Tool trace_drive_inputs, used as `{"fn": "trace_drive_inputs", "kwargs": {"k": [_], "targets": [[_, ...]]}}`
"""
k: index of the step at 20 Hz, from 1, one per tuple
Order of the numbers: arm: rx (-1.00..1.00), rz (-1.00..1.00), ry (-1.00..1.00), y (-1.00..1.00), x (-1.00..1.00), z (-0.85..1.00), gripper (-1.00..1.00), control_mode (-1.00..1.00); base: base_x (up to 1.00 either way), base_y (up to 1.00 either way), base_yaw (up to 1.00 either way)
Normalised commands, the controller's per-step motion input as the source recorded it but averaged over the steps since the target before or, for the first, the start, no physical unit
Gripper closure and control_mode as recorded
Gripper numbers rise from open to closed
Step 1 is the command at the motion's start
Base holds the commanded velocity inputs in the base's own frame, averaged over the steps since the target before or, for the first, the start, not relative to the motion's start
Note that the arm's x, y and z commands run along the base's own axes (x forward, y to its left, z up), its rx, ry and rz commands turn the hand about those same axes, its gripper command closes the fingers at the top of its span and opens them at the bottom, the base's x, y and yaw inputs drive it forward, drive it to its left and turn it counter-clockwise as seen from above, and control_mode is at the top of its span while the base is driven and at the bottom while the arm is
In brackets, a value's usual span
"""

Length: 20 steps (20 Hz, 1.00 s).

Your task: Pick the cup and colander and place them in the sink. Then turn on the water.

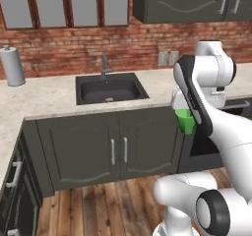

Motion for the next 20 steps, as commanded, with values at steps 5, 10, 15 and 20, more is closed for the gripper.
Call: {"fn": "trace_drive_inputs", "kwargs": {"k": [5, 10, 15, 20], "targets": [[0.0, 0.0, 0.0, 0.0, 0.0, 0.0, 1.0, 1.0, 0.78, 0.0, -0.03], [0.0, 0.0, 0.0, 0.0, 0.0, 0.0, 1.0, 1.0, 0.67, 0.16, -0.05], [0.0, 0.0, 0.0, 0.0, 0.0, 0.0, 1.0, 1.0, 0.55, 0.28, -0.06], [0.0, 0.0, 0.0, 0.0, 0.0, 0.0, 1.0, 1.0, 0.24, 0.42, 0.0]]}}
